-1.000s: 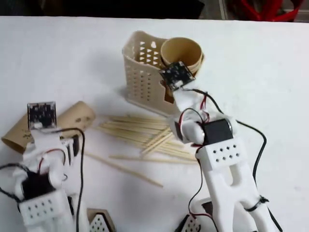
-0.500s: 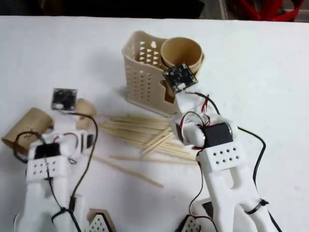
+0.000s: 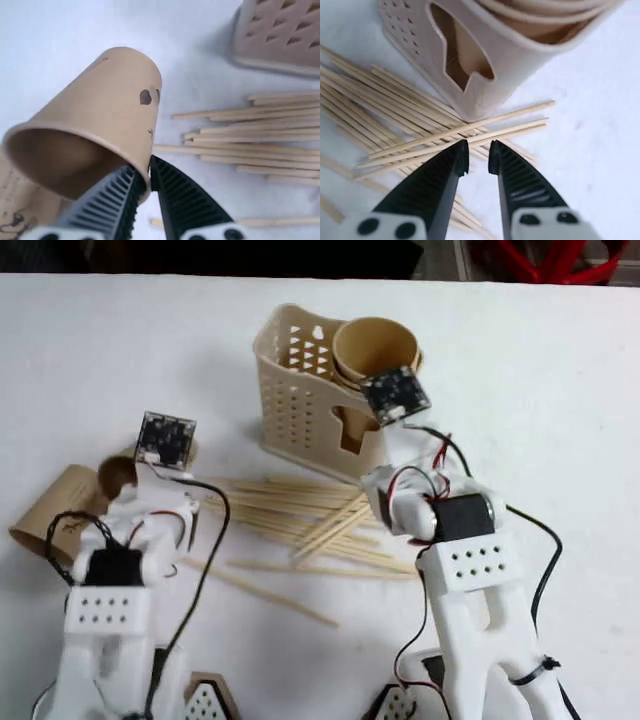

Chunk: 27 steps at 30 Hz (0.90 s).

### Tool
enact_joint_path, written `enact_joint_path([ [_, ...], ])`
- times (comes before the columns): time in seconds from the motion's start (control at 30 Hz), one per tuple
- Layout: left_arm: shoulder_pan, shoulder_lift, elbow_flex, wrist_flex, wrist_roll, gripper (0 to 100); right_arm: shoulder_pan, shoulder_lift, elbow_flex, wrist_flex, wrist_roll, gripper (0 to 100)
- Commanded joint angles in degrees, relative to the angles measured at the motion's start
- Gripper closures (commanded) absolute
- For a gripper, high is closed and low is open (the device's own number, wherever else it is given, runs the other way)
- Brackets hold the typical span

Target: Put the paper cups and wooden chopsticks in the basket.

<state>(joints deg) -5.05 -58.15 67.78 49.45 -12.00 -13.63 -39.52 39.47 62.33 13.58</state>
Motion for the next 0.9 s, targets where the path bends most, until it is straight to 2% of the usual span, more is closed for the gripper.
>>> enact_joint_path([
  [0.0, 2.95, -7.60, -10.02, 8.62, 0.18, 98, 1.45, -1.89, -0.62, -1.01, -2.11, 92.2],
  [0.23, 6.90, -8.40, -27.08, 21.01, 0.18, 98, 2.42, -4.88, -0.44, -0.75, -2.37, 92.2],
  [0.47, 13.76, -6.37, -39.38, 25.23, 0.18, 98, 9.10, -18.68, 4.04, -2.68, -3.43, 92.2],
  [0.7, 17.54, 14.64, -61.71, 32.79, -0.09, 98, 16.31, -24.13, 14.15, -15.69, -9.23, 92.0],
  [0.87, 22.81, 29.67, -82.29, 39.56, -4.48, 98, 19.47, -24.13, 18.73, -22.20, -13.63, 91.8],
])
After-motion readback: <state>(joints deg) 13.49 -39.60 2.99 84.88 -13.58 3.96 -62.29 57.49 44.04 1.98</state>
